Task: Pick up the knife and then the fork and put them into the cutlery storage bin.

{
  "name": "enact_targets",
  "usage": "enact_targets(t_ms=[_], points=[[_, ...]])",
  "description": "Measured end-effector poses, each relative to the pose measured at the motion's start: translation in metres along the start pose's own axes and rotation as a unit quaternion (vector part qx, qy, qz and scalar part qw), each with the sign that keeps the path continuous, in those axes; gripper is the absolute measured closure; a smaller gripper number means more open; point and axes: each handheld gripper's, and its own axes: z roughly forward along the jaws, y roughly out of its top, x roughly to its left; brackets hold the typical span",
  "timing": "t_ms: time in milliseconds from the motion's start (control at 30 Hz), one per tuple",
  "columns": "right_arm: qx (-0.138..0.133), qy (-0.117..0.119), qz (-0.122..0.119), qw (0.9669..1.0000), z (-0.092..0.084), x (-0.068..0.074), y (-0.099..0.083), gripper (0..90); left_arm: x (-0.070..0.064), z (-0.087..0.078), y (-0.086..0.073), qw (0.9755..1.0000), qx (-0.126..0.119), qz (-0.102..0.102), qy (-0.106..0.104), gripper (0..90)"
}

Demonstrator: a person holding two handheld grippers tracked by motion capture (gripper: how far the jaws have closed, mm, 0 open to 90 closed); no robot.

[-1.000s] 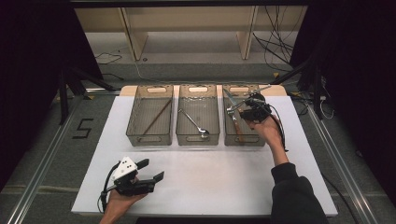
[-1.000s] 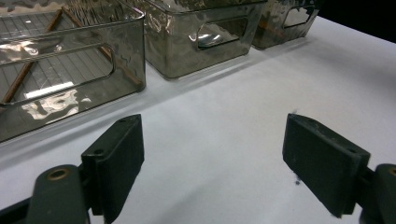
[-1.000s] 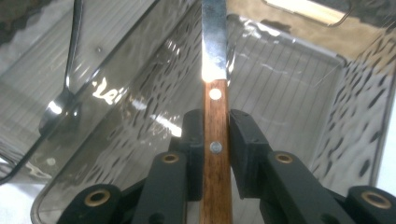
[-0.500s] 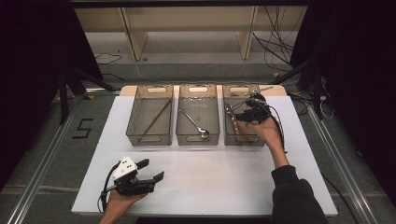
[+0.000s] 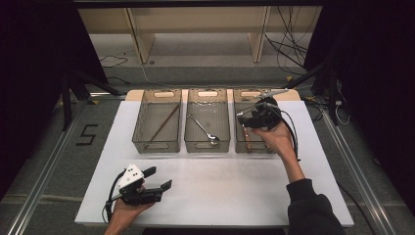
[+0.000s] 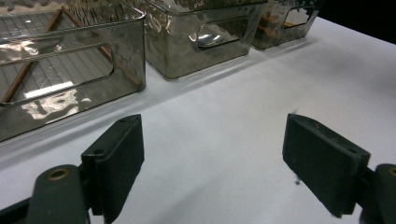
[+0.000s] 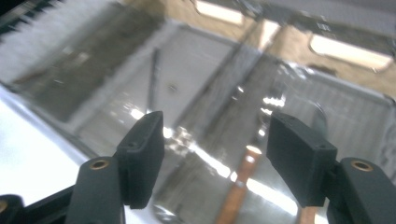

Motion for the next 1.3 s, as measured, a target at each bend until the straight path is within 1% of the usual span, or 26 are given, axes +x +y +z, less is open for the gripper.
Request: enact_targets(t_ms=[67,133,200,267,333,433,567,633,733,800,867,933,1233,1300], points=[[-0.014,0.014,-0.006,0.9998,-0.006,0.009,-0.002,35.2,0.000,0.000,0.000,1.0000,0.000,0.000,0.000,20.4],[-0.030,0.022,-0.012,0.9992,-0.012,0.018,-0.004,34.6,0.000,0.000,0.000,1.0000,0.000,0.000,-0.001,20.4],[-0.045,0.039,-0.014,0.9981,-0.017,0.026,-0.009,33.8,0.000,0.000,0.000,1.0000,0.000,0.000,0.000,20.4],[-0.061,0.046,-0.022,0.9969,-0.021,0.035,-0.015,33.1,0.000,0.000,0.000,1.0000,0.001,-0.002,0.000,20.4],[-0.071,0.060,-0.028,0.9953,-0.024,0.044,-0.022,32.5,0.001,0.000,0.000,1.0000,0.001,-0.002,0.000,20.4],[-0.084,0.073,-0.038,0.9931,-0.028,0.056,-0.035,31.0,0.001,0.000,0.000,1.0000,0.001,-0.004,0.001,20.4],[-0.097,0.094,-0.048,0.9897,-0.034,0.067,-0.048,30.4,0.001,0.001,0.000,1.0000,0.002,-0.004,0.002,20.3],[-0.100,0.103,-0.049,0.9884,-0.036,0.070,-0.055,30.3,0.002,0.000,0.000,1.0000,0.002,-0.005,0.003,20.3],[-0.103,0.111,-0.052,0.9870,-0.038,0.074,-0.065,30.0,0.002,0.000,0.000,1.0000,0.001,-0.006,0.003,20.3],[-0.101,0.113,-0.054,0.9870,-0.039,0.075,-0.068,30.0,0.002,0.000,0.000,1.0000,0.002,-0.005,0.003,20.3],[-0.107,0.114,-0.052,0.9864,-0.039,0.076,-0.070,30.0,0.002,-0.001,0.000,1.0000,0.001,-0.006,0.004,20.3],[-0.106,0.116,-0.053,0.9862,-0.039,0.076,-0.072,29.8,0.002,-0.001,-0.001,1.0000,0.001,-0.006,0.005,20.4],[-0.128,0.113,-0.053,0.9839,-0.041,0.077,-0.085,29.0,0.000,-0.001,0.000,1.0000,0.000,-0.004,0.002,20.3],[-0.128,0.115,-0.053,0.9837,-0.041,0.076,-0.088,28.9,0.000,-0.001,0.000,1.0000,0.003,-0.001,0.002,20.3]])
